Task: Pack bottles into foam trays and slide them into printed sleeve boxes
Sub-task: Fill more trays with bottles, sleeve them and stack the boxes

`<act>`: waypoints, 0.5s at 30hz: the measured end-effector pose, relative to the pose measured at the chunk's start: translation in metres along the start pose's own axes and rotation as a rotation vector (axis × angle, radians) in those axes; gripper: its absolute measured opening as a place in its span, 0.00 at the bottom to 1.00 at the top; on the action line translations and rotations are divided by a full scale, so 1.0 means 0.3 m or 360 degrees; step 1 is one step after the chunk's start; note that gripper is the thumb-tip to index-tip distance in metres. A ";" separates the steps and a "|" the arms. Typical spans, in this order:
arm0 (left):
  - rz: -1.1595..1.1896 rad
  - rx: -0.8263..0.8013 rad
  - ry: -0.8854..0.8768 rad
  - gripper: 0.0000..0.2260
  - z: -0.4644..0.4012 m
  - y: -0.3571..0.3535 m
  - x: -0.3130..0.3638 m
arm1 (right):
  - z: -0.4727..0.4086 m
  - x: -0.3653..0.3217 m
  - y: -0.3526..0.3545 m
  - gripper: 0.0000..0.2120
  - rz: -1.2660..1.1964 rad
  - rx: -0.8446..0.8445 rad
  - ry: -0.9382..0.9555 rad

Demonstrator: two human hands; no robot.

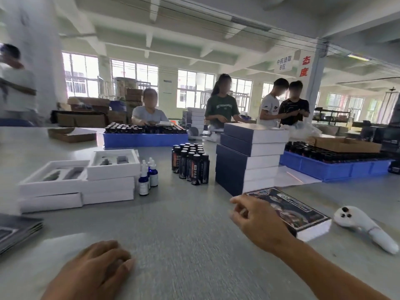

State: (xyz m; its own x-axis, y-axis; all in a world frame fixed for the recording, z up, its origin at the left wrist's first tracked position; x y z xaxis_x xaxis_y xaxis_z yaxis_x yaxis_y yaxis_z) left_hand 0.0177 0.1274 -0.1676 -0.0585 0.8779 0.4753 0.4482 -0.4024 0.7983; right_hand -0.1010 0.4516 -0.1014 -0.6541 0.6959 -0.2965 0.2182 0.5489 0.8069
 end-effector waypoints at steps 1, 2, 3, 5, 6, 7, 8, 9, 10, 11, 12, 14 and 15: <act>-0.0031 -0.0064 0.0036 0.13 -0.005 0.003 0.002 | -0.022 -0.017 -0.067 0.19 -0.0047 -0.0106 -0.0015; -0.0026 -0.0042 0.0008 0.18 -0.006 0.002 0.003 | -0.042 -0.032 -0.128 0.20 -0.0051 -0.0206 -0.0026; -0.0058 -0.0057 0.0024 0.20 -0.007 0.003 0.002 | -0.063 -0.045 -0.181 0.19 -0.0009 -0.0288 -0.0027; -0.0107 -0.0070 0.0093 0.19 -0.004 0.018 0.008 | -0.107 -0.074 -0.257 0.13 0.0132 -0.0403 -0.0017; -0.0111 -0.0019 0.0072 0.18 -0.004 0.019 0.013 | -0.130 -0.087 -0.283 0.09 0.0194 -0.0452 -0.0027; -0.0098 -0.0014 0.0097 0.17 -0.002 0.028 0.011 | -0.153 -0.100 -0.303 0.06 0.0237 -0.0505 -0.0049; -0.0095 -0.0028 0.0119 0.17 -0.001 0.026 0.008 | -0.174 -0.111 -0.321 0.06 0.0267 -0.0564 -0.0078; -0.0117 -0.0065 0.0130 0.18 0.001 0.024 0.011 | -0.194 -0.122 -0.338 0.05 0.0290 -0.0623 -0.0107; -0.0118 -0.0058 0.0132 0.18 0.002 0.022 0.010 | -0.214 -0.133 -0.352 0.04 0.0309 -0.0669 -0.0130; -0.0125 -0.0063 0.0138 0.18 0.007 0.023 0.011 | -0.235 -0.148 -0.366 0.03 0.0321 -0.0700 -0.0142; -0.0128 -0.0061 0.0149 0.19 0.011 0.024 0.010 | -0.254 -0.169 -0.381 0.03 0.0322 -0.0711 -0.0145; -0.0150 -0.0067 0.0162 0.19 0.018 0.022 0.007 | -0.282 -0.218 -0.424 0.04 0.0289 -0.0682 -0.0139; -0.0171 -0.0086 0.0157 0.19 0.020 0.020 0.009 | -0.290 -0.241 -0.447 0.05 0.0262 -0.0628 -0.0137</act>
State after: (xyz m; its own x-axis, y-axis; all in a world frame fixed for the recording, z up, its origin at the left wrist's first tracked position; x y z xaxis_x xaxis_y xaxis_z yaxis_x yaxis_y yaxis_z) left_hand 0.0255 0.1290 -0.1638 -0.1920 0.8879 0.4181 0.3862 -0.3233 0.8639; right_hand -0.1461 0.2875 -0.1439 -0.5671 0.8046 -0.1759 0.0101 0.2204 0.9754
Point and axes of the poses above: each hand's wrist, its own z-axis away from the middle knuckle, its own y-axis out of the back of the hand, x = y × z, the point moved 6 cm from there along -z, towards the middle knuckle, and after that the axes turned 12 degrees about y, right-handed, at the moved point
